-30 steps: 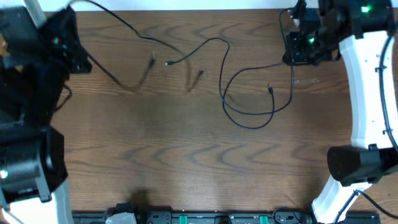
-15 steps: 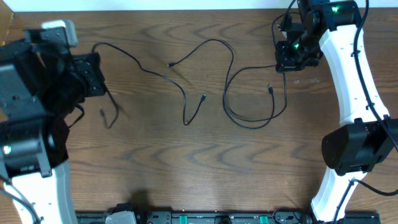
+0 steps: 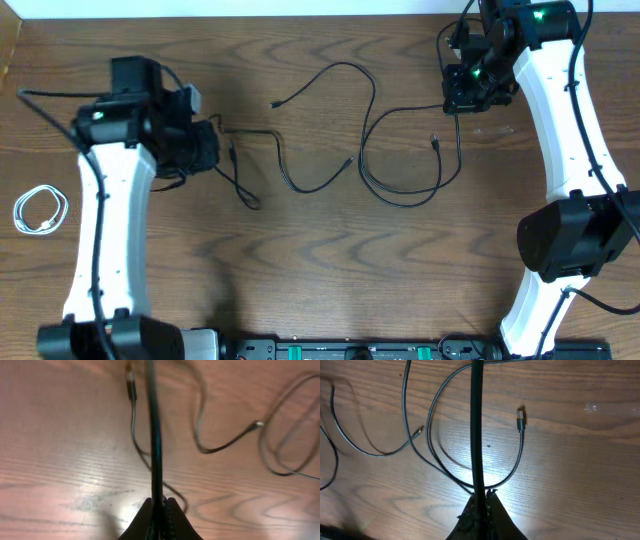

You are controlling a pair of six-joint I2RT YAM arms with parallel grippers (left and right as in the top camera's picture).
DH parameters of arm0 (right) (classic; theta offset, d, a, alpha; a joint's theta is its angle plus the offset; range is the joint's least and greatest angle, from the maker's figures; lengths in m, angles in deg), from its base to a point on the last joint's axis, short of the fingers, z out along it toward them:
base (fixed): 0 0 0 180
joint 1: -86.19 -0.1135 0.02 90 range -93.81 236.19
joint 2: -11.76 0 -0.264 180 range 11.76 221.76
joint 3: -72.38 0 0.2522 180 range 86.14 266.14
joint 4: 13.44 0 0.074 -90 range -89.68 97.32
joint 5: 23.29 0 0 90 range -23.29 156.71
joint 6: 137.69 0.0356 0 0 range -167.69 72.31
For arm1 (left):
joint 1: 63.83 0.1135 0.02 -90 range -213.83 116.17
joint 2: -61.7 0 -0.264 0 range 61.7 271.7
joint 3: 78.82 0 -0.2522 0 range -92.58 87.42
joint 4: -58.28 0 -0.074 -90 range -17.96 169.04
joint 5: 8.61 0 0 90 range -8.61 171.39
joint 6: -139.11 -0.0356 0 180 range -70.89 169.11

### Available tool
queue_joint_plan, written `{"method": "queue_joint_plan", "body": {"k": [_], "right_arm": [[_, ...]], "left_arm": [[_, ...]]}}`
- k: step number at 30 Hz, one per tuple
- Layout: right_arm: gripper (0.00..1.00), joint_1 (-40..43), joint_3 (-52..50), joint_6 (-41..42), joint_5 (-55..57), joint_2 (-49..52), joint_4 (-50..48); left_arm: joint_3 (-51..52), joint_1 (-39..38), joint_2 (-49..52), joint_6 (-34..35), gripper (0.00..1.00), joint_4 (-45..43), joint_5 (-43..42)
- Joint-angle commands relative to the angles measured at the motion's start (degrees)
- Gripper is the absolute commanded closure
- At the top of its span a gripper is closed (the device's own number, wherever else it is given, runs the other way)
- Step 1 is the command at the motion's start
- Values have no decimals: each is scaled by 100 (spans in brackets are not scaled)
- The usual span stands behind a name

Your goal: Untangle cables

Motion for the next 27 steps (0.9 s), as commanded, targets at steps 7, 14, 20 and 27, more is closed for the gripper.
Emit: {"method": "queue_joint_plan", "body": {"k": [7, 14, 20, 27], "right_arm": [[95, 13, -17, 74, 26, -70, 4], [94, 13, -17, 74, 48, -70, 0], [93, 13, -17, 74, 48, -70, -15], [92, 17, -17, 72, 48, -70, -20]], "left_arm": [[566, -133, 245, 1340, 92, -79, 2168], [1156, -13, 247, 1502, 70, -101, 2411], [1460, -11, 247, 1495, 30, -2, 2413], [1320, -13, 162, 1078, 29, -435, 1484]]}}
